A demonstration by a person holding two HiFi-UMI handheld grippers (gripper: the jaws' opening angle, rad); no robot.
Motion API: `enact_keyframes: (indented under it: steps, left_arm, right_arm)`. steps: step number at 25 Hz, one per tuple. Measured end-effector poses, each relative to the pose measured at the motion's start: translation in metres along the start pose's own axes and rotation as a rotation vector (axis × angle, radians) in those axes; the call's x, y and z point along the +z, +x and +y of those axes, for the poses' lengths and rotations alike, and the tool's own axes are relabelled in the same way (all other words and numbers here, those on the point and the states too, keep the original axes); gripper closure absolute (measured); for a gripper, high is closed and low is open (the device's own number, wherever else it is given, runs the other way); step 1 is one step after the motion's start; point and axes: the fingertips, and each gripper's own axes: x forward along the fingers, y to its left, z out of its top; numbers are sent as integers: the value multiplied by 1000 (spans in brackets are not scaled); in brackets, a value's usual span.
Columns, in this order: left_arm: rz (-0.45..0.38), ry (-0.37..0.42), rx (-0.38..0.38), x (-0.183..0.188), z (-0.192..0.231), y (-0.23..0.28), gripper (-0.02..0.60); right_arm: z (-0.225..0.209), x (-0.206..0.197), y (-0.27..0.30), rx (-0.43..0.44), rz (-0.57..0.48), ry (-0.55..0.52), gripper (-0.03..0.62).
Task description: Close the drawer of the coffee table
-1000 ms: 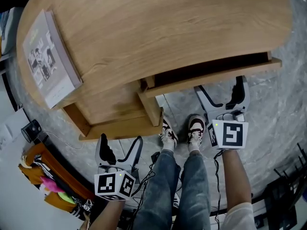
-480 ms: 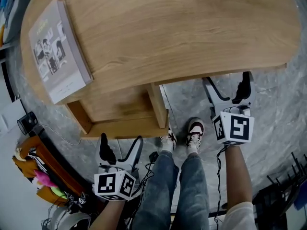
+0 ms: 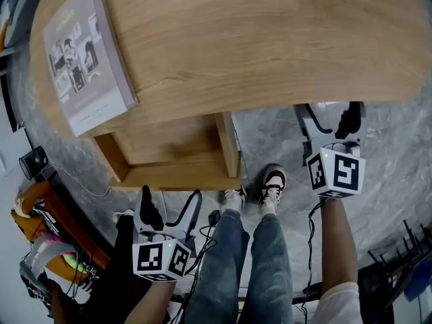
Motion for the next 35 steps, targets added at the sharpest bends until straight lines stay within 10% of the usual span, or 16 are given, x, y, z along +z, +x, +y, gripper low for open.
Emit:
enact_keyframes:
  steps: [35]
  left_arm:
    - [-96, -110, 48, -17, 15, -26, 41]
  right_arm:
    - [5, 6, 4, 3, 15, 7, 38]
